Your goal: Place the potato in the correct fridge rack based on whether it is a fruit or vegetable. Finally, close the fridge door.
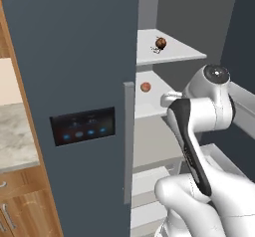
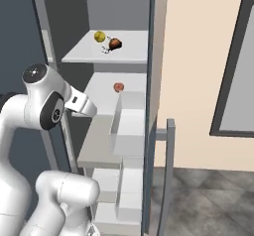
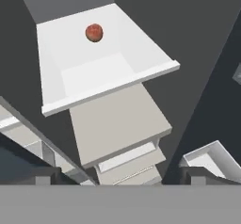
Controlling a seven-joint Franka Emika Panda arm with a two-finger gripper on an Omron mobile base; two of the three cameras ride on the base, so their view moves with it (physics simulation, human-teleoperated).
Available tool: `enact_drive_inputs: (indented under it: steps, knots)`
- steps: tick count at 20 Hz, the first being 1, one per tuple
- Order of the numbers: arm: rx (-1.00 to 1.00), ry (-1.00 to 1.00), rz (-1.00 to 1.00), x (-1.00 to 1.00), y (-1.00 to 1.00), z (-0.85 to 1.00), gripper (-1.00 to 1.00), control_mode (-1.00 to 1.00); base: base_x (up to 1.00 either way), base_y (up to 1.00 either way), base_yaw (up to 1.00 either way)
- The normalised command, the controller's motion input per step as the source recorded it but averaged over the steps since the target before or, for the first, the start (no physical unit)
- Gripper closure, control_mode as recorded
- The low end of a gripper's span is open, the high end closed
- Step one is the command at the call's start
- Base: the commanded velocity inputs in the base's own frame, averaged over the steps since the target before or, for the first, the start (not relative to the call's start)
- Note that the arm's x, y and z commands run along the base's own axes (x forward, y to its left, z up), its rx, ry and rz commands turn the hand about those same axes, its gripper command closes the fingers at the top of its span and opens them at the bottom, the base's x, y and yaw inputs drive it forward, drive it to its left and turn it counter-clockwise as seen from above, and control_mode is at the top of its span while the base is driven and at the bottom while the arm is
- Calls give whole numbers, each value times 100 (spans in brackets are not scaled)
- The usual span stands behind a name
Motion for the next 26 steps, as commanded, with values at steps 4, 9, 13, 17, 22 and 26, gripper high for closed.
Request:
enact_drive_inputs:
  steps: [4, 9, 13, 17, 22, 26]
  knots:
    - [0, 0, 0, 0, 0, 0, -100, 100, -44, 37, 1]
    - [0, 0, 0, 0, 0, 0, -100, 100, -39, 44, 1]
    - [0, 0, 0, 0, 0, 0, -100, 100, -36, 37, 1]
    - [0, 0, 0, 0, 0, 0, -100, 100, -52, 10, 0]
    - [0, 0, 0, 0, 0, 0, -100, 100, -56, 8, 0]
    - [0, 0, 0, 0, 0, 0, -100, 100, -23, 4, 1]
